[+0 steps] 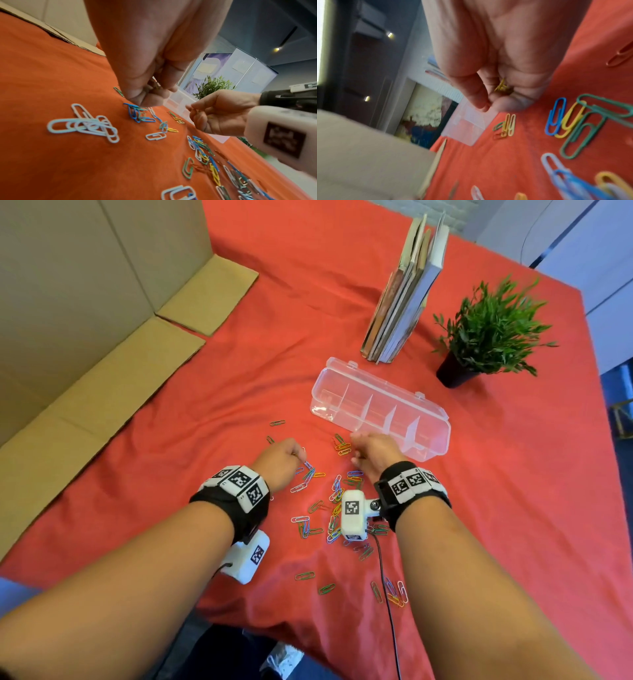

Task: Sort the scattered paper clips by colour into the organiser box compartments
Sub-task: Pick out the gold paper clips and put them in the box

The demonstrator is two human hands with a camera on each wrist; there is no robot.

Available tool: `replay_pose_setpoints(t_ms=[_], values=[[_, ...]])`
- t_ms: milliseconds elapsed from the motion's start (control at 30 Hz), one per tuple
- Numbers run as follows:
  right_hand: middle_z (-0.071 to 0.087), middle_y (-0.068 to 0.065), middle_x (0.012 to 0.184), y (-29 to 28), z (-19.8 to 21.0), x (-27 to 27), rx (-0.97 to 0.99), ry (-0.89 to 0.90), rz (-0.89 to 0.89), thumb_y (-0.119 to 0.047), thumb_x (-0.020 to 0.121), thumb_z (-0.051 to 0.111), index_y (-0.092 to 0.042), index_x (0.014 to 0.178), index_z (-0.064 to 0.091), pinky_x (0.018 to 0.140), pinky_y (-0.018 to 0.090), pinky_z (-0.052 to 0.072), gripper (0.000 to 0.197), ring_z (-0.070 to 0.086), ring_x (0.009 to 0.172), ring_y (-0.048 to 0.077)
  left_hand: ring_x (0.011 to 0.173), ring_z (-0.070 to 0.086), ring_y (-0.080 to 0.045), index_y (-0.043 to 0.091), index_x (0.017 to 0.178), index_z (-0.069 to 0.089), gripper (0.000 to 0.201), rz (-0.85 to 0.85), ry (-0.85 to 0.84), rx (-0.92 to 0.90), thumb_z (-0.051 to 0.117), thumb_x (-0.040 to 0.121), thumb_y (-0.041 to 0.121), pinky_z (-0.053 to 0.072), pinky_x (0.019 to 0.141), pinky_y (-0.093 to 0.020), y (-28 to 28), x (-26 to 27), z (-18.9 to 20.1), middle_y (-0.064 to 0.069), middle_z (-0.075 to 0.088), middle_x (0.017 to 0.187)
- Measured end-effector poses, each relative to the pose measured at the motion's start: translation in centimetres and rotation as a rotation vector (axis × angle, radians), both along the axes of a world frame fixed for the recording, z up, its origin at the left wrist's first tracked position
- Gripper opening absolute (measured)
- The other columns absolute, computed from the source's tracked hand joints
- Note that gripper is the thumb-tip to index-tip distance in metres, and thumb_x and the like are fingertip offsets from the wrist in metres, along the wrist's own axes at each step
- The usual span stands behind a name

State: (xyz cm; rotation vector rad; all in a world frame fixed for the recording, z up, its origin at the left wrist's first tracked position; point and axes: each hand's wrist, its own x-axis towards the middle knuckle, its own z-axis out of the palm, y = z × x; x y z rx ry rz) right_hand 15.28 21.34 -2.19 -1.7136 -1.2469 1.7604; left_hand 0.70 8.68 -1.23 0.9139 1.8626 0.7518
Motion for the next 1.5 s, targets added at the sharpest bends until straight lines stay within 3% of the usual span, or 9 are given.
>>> replay_pose_setpoints(t_ms=[200,500,600,733,933,1033,1200,1367,1500], values=[[0.052,0.011,0.115,-1.4,-0.8,-0.9,0.464,-0.667,0.505,-0.017,0.078,0.062,-0.014,0.108,0.059,0.091,0.029,0.045,0.030,0.057,0.101,0.027,0.091,0.058,-0.030,0.009,0.095,0.065,0.022,-0.214,0.373,0.088,0.052,0.088,0.025,0.042,0.081,-0.033,0.9,1.8,-0.4,-0.015,0.063,0.095],[0.053,0.011,0.097,-3.3,-0.8,2.0,0.516,-0.808,0.723,-0.018,0.085,0.056,-0.008,0.092,0.061,0.084,0.031,0.048,0.013,0.057,0.092,0.027,0.101,0.056,-0.033,0.012,0.096,0.063,0.015,-0.394,0.604,0.081,0.052,0.087,0.017,0.046,0.083,-0.039,0.1,2.9,-2.7,-0.013,0.055,0.105],[0.051,-0.004,0.064,-3.5,-0.3,4.0,0.388,-0.565,0.555,-0.012,0.083,0.060,-0.023,0.066,0.050,0.063,0.025,0.040,0.022,0.050,0.062,0.015,0.095,0.056,-0.033,0.007,0.094,0.062,0.016,-0.310,0.532,0.134,0.048,0.088,0.014,0.042,0.081,-0.039,-0.3,3.2,-2.4,-0.016,0.055,0.102],[0.043,-0.004,0.060,-4.9,1.6,6.0,0.129,-0.095,0.226,0.000,0.091,0.048,-0.020,0.077,0.056,0.036,0.014,0.029,0.026,0.038,0.038,0.000,0.093,0.054,-0.033,0.000,0.095,0.055,0.016,-0.246,0.389,0.210,0.043,0.090,0.010,0.039,0.083,-0.035,-0.7,3.3,-1.3,-0.022,0.056,0.100],[0.050,0.004,0.065,-6.1,3.2,8.9,-0.348,0.435,-0.174,-0.011,0.087,0.037,-0.011,0.072,0.055,0.045,0.019,0.044,0.023,0.049,0.051,0.014,0.072,0.049,-0.019,0.010,0.107,0.055,0.022,-0.122,0.076,0.125,0.043,0.090,0.004,0.037,0.070,-0.025,-1.4,2.9,-0.6,-0.005,0.057,0.082],[0.055,0.001,0.057,-6.5,3.3,9.7,-0.397,0.487,-0.202,-0.019,0.089,0.041,-0.012,0.067,0.054,0.046,0.018,0.047,0.026,0.054,0.048,0.013,0.055,0.041,-0.015,0.020,0.084,0.059,0.028,-0.027,-0.141,0.037,0.040,0.087,0.000,0.038,0.059,-0.026,-1.6,3.2,-0.4,-0.003,0.048,0.066],[0.044,-0.003,0.059,-6.1,1.5,9.3,-0.059,0.030,-0.024,-0.007,0.089,0.049,-0.014,0.076,0.063,0.034,0.013,0.029,0.020,0.035,0.042,0.008,0.042,0.037,-0.011,0.017,0.067,0.047,0.022,0.213,-0.393,-0.013,0.045,0.088,0.011,0.030,0.048,-0.022,-1.5,4.6,0.5,-0.002,0.039,0.058],[0.063,-0.001,0.079,-6.6,-0.1,7.8,0.282,-0.420,0.366,-0.007,0.084,0.057,-0.018,0.107,0.071,0.063,0.018,0.045,0.029,0.055,0.069,0.013,0.063,0.050,-0.017,0.014,0.088,0.066,0.021,-0.122,0.168,0.077,0.054,0.090,0.032,0.035,0.064,-0.025,-1.4,6.0,-0.2,-0.004,0.059,0.070],[0.065,-0.004,0.076,-7.5,-0.6,7.8,0.294,-0.519,0.501,-0.003,0.080,0.053,-0.019,0.097,0.075,0.065,0.018,0.042,0.032,0.056,0.070,0.011,0.091,0.061,-0.028,0.020,0.111,0.068,0.028,-0.296,0.388,0.130,0.060,0.086,0.029,0.040,0.074,-0.027,-1.3,7.3,-0.7,-0.016,0.068,0.096]])
